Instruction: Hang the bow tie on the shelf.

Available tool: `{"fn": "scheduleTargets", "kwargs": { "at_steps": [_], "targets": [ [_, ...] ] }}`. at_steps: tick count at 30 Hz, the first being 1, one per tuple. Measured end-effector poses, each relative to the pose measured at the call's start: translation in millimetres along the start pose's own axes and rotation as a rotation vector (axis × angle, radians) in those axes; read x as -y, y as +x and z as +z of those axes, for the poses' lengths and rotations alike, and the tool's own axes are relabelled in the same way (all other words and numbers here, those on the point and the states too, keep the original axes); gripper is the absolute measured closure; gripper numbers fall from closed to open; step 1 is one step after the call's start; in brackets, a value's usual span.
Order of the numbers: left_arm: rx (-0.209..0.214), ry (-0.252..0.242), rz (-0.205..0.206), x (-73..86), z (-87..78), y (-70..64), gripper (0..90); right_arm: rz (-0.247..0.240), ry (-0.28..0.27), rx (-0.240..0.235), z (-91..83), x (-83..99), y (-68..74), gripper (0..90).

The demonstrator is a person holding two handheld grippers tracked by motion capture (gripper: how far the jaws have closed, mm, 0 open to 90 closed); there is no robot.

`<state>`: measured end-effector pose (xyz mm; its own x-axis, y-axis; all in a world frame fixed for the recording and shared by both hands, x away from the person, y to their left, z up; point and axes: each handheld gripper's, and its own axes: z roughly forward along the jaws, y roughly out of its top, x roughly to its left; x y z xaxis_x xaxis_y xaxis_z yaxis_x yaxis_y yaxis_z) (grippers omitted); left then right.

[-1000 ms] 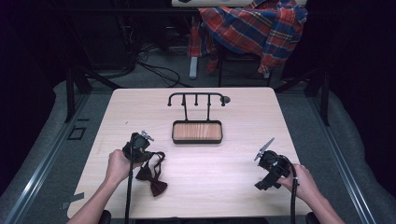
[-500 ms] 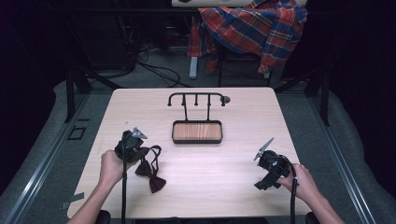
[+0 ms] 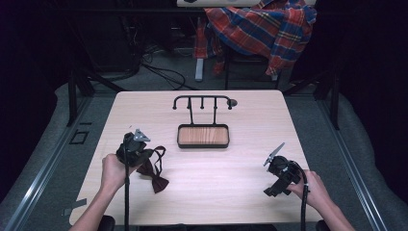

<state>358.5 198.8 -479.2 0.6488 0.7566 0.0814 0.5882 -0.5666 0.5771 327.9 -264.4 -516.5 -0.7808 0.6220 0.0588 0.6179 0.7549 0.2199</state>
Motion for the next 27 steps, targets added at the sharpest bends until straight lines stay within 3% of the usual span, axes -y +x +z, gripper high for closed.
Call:
{"fn": "scheduleTargets", "kwargs": {
  "at_steps": [10, 25, 27],
  "targets": [
    [0.033, -0.050, 0.003, -7.9, -12.5, -4.9, 89.3, 0.013, -0.006, 0.001, -0.4, 3.2, -0.7, 14.6],
    [0.020, -0.103, 0.021, -23.5, -27.0, -7.6, 89.4, 0.030, -0.004, 0.021, 0.6, 3.8, 1.2, 14.6],
    [0.009, -0.108, 0.039, -29.5, -28.4, -8.4, 89.4, 0.025, 0.008, 0.023, -0.6, 3.8, 0.6, 14.7]
  ]
}}
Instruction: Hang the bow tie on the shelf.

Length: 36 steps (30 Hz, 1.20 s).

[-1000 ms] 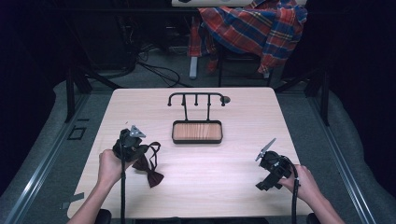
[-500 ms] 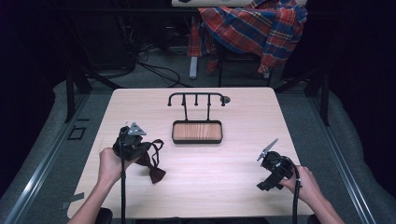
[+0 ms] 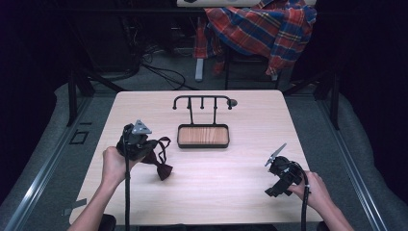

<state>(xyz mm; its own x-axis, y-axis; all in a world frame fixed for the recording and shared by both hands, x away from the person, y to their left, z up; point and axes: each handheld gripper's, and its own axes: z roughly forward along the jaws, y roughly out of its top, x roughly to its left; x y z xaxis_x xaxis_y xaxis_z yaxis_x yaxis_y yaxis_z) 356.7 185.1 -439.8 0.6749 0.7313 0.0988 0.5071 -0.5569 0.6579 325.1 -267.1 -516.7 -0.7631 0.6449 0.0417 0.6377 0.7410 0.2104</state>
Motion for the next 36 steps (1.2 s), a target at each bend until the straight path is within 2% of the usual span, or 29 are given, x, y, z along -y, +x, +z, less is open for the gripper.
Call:
{"fn": "scheduleTargets", "kwargs": {
  "at_steps": [12, 14, 18, 19, 36],
  "targets": [
    [-0.008, -0.028, 0.016, -13.1, -5.2, 5.8, 89.3, 0.009, -0.004, 0.016, -0.4, 0.4, 0.1, 14.7],
    [-0.006, -0.032, 0.019, -16.3, -6.4, 6.7, 89.3, 0.016, -0.014, 0.008, 0.4, 0.9, 0.2, 14.7],
    [-0.009, -0.036, 0.027, -21.8, -6.4, 6.0, 89.3, 0.010, -0.011, 0.016, -0.8, 1.2, 0.0, 14.7],
    [-0.021, -0.045, 0.032, -24.7, -6.3, 5.1, 89.3, 0.009, -0.010, 0.016, -0.8, 1.3, 0.0, 14.7],
    [-0.020, -0.064, 0.044, -49.6, -6.7, 6.8, 89.3, 0.003, -0.003, 0.020, -1.7, 2.5, -1.1, 14.7]
  ]
}}
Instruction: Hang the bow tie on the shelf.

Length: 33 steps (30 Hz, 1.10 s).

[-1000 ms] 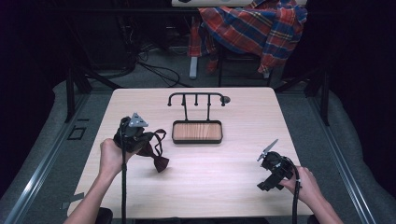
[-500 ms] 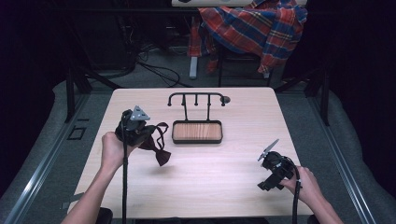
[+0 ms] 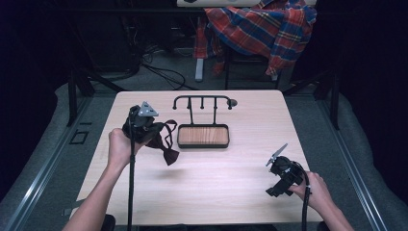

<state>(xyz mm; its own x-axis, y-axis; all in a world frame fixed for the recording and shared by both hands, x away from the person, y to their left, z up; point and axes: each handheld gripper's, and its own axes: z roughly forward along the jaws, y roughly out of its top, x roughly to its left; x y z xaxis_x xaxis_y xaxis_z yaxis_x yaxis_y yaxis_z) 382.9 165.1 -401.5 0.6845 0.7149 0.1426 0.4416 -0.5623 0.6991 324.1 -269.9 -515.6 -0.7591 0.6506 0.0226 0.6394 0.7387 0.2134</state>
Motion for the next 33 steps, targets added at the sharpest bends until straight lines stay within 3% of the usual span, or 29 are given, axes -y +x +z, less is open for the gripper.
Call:
{"fn": "scheduleTargets", "kwargs": {
  "at_steps": [19, 33],
  "targets": [
    [-0.019, -0.014, 0.030, -38.9, 3.4, 11.5, 89.3, 0.005, 0.002, -0.005, 0.3, 0.4, -0.5, 14.7],
    [-0.022, 0.012, 0.003, -58.3, 24.3, 27.1, 89.3, 0.005, 0.002, -0.006, 0.3, 0.6, -1.1, 14.7]
  ]
}}
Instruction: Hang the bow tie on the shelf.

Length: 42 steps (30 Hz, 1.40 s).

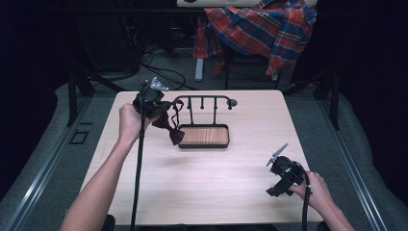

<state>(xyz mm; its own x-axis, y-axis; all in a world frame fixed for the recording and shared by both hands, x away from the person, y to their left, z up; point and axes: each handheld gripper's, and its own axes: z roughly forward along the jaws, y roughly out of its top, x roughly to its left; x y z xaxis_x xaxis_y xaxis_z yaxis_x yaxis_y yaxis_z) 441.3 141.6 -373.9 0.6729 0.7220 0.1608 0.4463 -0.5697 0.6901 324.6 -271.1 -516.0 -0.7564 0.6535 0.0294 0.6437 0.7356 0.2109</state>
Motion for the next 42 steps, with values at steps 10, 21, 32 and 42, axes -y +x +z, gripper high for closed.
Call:
{"fn": "scheduleTargets", "kwargs": {
  "at_steps": [10, 21, 32, 42],
  "targets": [
    [-0.008, 0.037, -0.023, -7.3, 20.2, 9.7, 89.2, 0.001, 0.001, -0.002, 0.1, 0.2, -0.4, 14.7],
    [-0.028, 0.064, -0.068, -6.0, 38.4, 25.1, 89.1, 0.003, 0.000, -0.010, 0.7, 0.4, -1.0, 14.7],
    [-0.023, 0.083, -0.101, -1.7, 50.3, 33.5, 88.8, 0.003, 0.000, -0.012, 1.1, 0.4, -1.3, 14.7],
    [-0.013, 0.121, -0.114, 5.7, 63.4, 33.9, 87.4, 0.000, -0.004, -0.010, 0.5, 0.3, -0.1, 14.7]
  ]
}}
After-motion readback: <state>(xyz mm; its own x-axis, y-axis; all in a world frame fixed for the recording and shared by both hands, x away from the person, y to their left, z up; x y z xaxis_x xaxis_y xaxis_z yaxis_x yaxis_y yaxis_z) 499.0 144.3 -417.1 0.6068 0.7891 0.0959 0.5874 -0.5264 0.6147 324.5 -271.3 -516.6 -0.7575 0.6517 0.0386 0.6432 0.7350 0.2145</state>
